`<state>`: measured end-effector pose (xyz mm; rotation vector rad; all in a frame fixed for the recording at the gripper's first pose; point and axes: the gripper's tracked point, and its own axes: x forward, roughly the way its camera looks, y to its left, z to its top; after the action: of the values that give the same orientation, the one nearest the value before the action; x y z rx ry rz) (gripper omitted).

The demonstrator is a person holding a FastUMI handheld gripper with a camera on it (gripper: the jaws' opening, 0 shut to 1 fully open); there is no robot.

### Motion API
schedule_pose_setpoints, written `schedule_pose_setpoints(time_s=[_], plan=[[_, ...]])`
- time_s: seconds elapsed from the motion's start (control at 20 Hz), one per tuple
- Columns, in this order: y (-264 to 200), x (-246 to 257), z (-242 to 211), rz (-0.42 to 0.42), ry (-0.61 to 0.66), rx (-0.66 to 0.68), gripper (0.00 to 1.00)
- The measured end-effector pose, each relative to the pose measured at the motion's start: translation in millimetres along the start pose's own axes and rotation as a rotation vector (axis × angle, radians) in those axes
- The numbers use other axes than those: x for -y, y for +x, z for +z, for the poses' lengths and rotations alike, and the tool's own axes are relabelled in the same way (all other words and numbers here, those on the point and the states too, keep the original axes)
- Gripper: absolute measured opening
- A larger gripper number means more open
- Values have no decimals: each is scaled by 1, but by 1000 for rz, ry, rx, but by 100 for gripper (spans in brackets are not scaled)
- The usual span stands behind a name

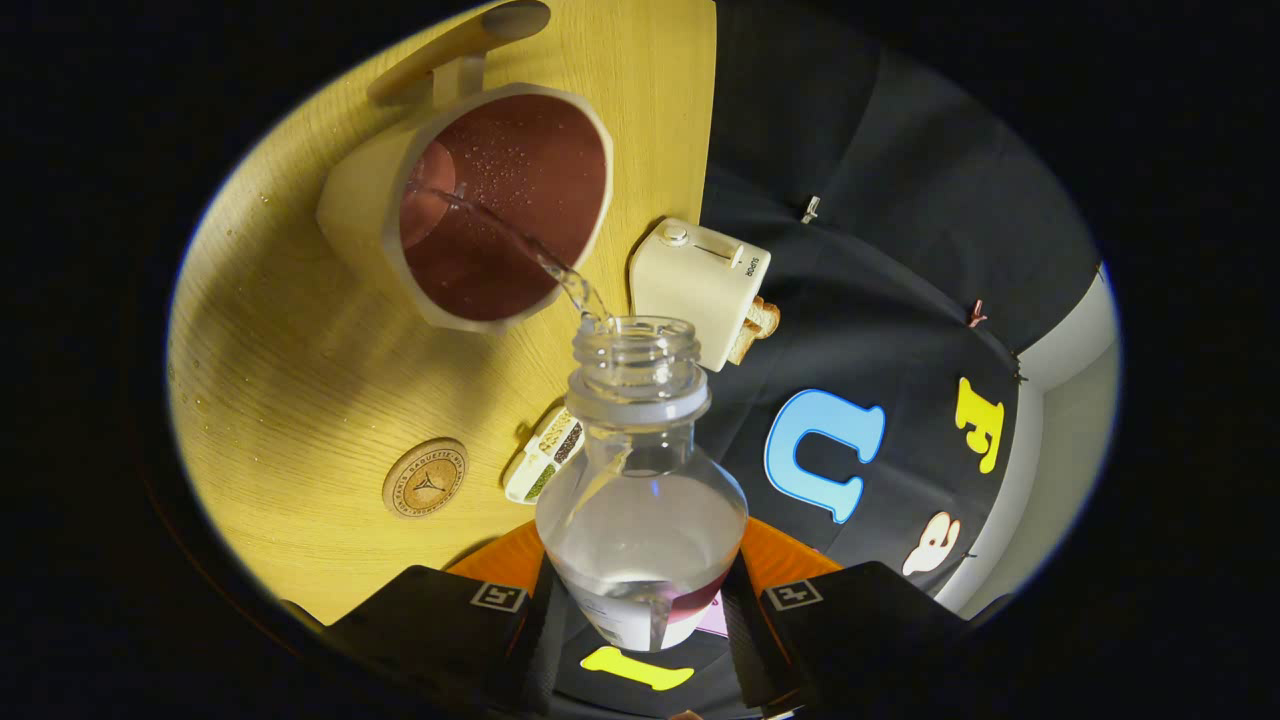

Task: Take the bottle from table, then pour the juice into the cup, finally place the bottle on the coaster

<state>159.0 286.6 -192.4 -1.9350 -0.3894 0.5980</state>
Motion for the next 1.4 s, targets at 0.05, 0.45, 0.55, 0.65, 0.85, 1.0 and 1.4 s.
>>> schedule_pose_setpoints(time_s=[0.05, 0.45, 0.55, 0.65, 0.85, 1.0, 1.4], plan=[[0, 1, 2, 0, -5, 4, 71], [2, 16, 3, -28, -81, 33, 71], [4, 20, 3, -37, -102, 38, 71], [4, 23, 3, -42, -116, 44, 71], [3, 26, 10, -51, -155, 72, 70], [3, 25, 15, -54, -177, 86, 71], [7, 29, 21, -68, -250, 121, 71]])
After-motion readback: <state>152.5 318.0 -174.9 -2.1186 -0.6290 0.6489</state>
